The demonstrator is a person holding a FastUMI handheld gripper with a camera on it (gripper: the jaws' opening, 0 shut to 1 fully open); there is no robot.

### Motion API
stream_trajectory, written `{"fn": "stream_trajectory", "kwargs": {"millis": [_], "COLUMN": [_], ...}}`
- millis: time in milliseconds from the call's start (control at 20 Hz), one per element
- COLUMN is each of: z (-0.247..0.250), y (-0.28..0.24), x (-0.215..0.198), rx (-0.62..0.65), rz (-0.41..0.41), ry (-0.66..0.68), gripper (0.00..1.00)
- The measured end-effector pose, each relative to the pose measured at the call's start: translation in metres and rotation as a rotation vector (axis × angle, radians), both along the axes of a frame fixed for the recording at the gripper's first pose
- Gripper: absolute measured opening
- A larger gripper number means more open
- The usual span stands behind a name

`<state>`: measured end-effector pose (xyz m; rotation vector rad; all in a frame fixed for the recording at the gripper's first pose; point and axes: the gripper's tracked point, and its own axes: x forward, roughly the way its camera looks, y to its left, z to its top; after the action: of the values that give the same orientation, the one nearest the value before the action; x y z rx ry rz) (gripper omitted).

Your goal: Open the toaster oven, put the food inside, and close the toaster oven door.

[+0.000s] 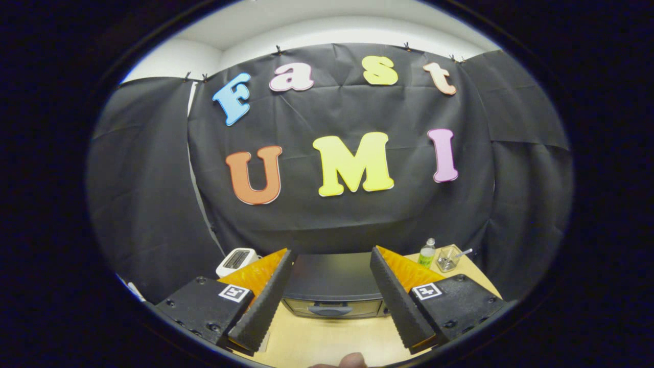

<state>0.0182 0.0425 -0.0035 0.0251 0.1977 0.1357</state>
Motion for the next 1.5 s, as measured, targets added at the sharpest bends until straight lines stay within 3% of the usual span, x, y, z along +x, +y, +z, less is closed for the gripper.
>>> {"fn": "stream_trajectory", "kwargs": {"millis": [600, 1500], "z": [0.027, 0.024], "y": [-0.013, -0.002], "x": [-0.028, -0.019], "rx": [0.021, 0.041], "rz": [-0.026, 0.003], "ry": [-0.07, -0.037], "gripper": [1.0, 1.0]}}
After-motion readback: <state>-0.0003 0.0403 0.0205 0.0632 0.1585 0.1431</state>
